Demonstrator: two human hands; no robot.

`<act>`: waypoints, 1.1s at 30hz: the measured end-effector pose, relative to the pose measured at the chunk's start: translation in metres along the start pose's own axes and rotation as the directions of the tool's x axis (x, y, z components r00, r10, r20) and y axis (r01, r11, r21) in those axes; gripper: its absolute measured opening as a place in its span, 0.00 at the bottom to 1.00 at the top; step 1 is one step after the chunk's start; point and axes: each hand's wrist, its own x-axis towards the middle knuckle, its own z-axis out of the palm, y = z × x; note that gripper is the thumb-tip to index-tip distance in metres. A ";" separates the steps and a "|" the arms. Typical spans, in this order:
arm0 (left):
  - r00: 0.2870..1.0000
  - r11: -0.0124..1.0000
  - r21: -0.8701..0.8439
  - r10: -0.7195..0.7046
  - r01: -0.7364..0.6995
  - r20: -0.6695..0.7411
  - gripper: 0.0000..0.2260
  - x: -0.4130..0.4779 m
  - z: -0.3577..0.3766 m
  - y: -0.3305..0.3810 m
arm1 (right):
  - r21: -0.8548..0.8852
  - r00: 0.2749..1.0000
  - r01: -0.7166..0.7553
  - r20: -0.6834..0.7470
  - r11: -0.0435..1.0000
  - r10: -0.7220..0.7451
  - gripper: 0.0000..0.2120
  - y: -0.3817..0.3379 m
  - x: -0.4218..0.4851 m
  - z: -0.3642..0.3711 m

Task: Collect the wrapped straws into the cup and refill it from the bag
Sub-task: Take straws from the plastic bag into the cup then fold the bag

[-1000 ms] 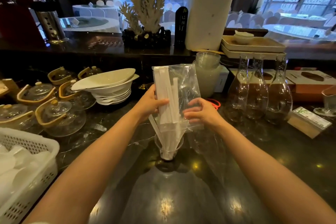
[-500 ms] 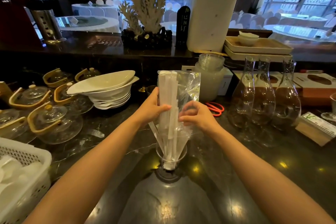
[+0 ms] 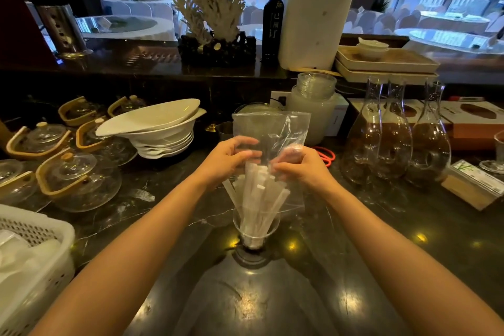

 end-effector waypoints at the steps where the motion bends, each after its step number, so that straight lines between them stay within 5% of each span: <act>1: 1.000 1.000 -0.018 -0.003 0.003 -0.004 0.14 0.000 -0.001 0.000 | 0.019 1.000 -0.009 -0.009 1.000 0.009 0.08 -0.001 0.000 -0.001; 3: 1.000 0.999 -0.030 -0.011 0.011 -0.010 0.13 0.000 -0.003 0.002 | 0.041 1.000 0.001 -0.002 0.999 0.000 0.02 -0.005 -0.002 -0.004; 17: 0.992 0.993 -0.029 0.116 -0.118 -0.045 0.09 0.019 -0.027 0.042 | 0.180 0.998 0.037 -0.059 0.983 -0.027 0.08 -0.040 0.008 -0.015; 26: 0.982 0.985 -0.038 0.167 -0.170 -0.083 0.10 0.032 -0.033 0.074 | 0.112 0.984 0.118 -0.145 0.987 -0.101 0.07 -0.068 0.017 -0.029; 33: 0.963 0.943 -0.242 0.182 -0.228 -0.197 0.10 0.036 -0.033 0.096 | 0.255 0.994 0.037 -0.107 0.966 -0.010 0.04 -0.083 0.022 -0.035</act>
